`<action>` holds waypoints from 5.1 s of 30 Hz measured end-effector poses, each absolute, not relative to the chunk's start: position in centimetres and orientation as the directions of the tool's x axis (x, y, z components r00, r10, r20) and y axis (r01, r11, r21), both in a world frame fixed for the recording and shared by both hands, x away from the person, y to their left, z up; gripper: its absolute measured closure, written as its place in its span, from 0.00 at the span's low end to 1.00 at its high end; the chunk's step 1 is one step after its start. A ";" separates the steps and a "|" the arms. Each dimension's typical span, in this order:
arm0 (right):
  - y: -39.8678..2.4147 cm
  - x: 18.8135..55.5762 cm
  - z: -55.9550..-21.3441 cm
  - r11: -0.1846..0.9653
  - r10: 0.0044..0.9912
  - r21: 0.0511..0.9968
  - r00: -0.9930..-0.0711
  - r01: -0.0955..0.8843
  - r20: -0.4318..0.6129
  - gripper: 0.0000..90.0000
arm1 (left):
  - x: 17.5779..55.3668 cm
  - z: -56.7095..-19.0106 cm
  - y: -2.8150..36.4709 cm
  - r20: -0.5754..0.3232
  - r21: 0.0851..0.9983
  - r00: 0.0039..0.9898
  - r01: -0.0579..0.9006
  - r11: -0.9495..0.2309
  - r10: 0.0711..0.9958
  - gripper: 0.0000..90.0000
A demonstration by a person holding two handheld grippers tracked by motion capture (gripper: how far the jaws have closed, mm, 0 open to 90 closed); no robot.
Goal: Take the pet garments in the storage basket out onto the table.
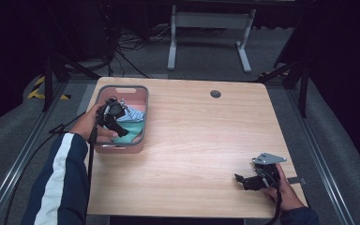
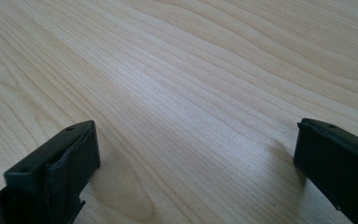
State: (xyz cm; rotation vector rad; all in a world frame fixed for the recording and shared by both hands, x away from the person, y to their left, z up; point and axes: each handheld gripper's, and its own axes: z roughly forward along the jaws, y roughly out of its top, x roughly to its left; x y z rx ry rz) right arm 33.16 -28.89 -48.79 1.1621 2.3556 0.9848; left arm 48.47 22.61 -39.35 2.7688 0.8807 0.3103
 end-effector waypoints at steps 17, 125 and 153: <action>-28.9 33.2 -48.8 0.427 0.792 0.710 -0.610 0.560 0.006 0.01 | 51.0 -43.0 21.0 0.081 0.080 0.798 0.592 -0.802 0.598 0.21; -28.9 33.1 -48.8 0.428 0.791 0.709 -0.612 0.560 0.005 0.01 | 40.1 -27.7 20.2 0.188 0.761 0.749 0.298 -0.576 0.635 0.89; -28.9 33.1 -48.8 0.428 0.791 0.709 -0.611 0.561 0.006 0.01 | 38.8 -29.3 12.0 0.188 0.723 0.878 0.181 -0.667 0.441 0.89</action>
